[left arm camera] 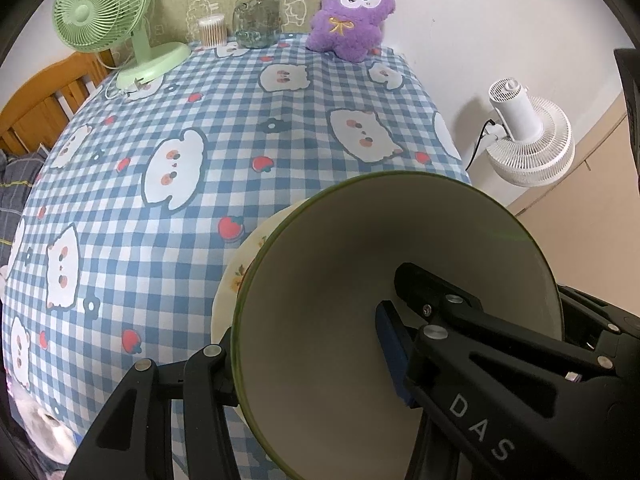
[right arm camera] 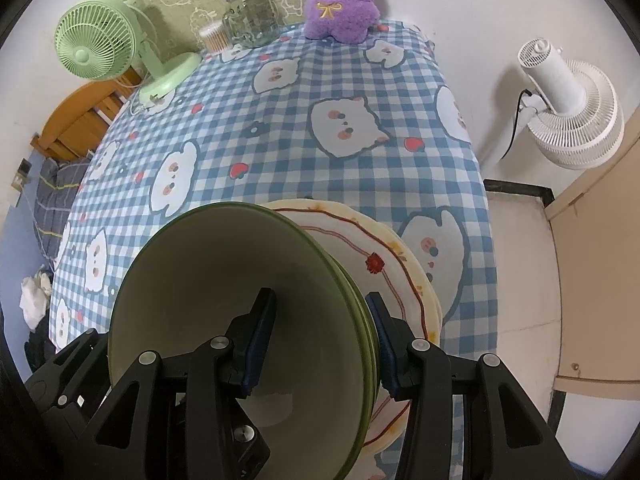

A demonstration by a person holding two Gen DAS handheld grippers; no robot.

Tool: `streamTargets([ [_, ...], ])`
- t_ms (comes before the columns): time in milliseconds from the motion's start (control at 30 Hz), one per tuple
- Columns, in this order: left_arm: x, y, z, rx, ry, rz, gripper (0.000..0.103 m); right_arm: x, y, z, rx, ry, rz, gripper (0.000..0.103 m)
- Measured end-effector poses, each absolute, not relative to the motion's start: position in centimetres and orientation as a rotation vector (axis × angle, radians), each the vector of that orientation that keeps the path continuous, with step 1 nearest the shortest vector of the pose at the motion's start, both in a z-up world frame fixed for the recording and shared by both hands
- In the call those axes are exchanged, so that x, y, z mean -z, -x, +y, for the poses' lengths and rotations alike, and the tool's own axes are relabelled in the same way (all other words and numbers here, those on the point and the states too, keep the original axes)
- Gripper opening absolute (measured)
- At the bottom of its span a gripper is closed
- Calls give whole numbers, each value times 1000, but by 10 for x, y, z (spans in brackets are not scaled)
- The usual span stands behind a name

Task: Organize plates and bowls
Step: 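Lower the nested bowls onto the plate stack and open both grippers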

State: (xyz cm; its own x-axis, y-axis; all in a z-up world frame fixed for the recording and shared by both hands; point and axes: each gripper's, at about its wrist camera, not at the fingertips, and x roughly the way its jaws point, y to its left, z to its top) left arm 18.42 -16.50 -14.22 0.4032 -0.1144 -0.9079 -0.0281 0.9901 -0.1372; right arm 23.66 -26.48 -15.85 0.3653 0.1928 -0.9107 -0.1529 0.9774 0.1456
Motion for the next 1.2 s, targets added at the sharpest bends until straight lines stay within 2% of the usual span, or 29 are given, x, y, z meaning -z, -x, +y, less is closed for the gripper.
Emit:
streamTargets([
  [400,144,-186,-168,82,90,1130,56,163,-241,-268,-219,-45,1173,54],
  [633,139,-182,-162,62,101,1102,75,152,-234,-266,-182,11,1122,72],
  [900,117,-174,-156,34,84,1041,80,130,-224,-261,-196,8,1055,75],
  [1200,85,-158,-140,25,49,960,90,96,-202,-253,-174,6,960,84],
])
